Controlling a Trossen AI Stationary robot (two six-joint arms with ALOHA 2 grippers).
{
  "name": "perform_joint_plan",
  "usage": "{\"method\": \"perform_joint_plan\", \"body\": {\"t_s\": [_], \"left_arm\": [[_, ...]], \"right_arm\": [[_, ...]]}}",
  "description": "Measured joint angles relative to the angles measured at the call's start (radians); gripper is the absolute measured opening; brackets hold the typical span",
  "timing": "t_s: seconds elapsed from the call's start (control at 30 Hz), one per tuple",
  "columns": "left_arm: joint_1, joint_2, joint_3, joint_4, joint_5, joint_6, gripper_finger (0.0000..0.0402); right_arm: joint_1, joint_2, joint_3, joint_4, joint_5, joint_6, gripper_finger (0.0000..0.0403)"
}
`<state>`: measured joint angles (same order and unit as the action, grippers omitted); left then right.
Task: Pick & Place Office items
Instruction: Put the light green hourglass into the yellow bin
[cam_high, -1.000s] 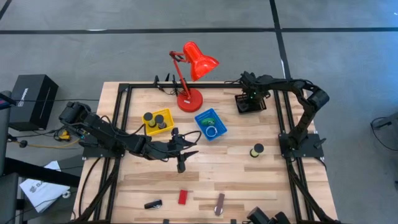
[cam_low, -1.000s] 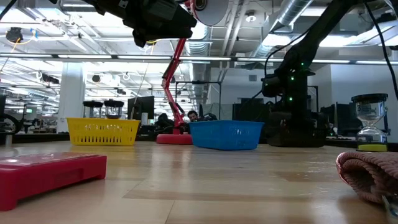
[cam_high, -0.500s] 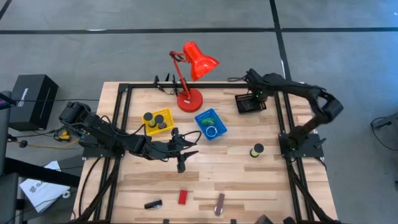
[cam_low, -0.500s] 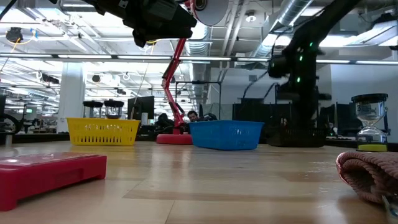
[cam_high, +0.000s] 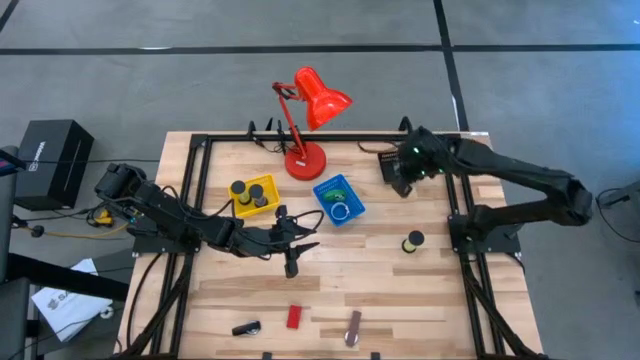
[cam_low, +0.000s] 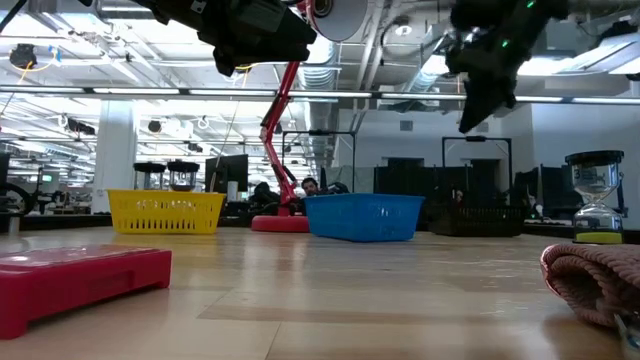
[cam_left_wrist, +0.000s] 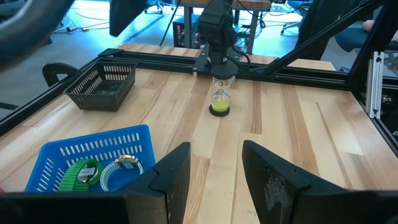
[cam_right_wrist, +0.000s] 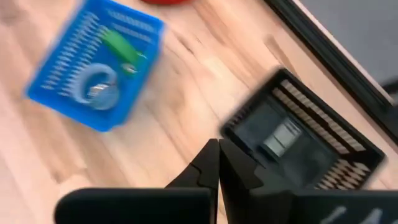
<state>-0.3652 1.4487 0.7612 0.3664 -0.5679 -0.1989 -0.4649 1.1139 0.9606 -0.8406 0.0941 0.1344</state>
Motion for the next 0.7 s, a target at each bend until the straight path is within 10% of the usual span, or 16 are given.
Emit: {"method": "perform_joint_plan", "body": {"t_s": [0.7], "left_arm": [[0.056, 0.000, 0.000, 0.022, 0.000, -0.018, 0.0140]], "right_arm": [[0.480, -0.392, -0.532, 0.725, -0.045, -0.021, 0.0000]]}}
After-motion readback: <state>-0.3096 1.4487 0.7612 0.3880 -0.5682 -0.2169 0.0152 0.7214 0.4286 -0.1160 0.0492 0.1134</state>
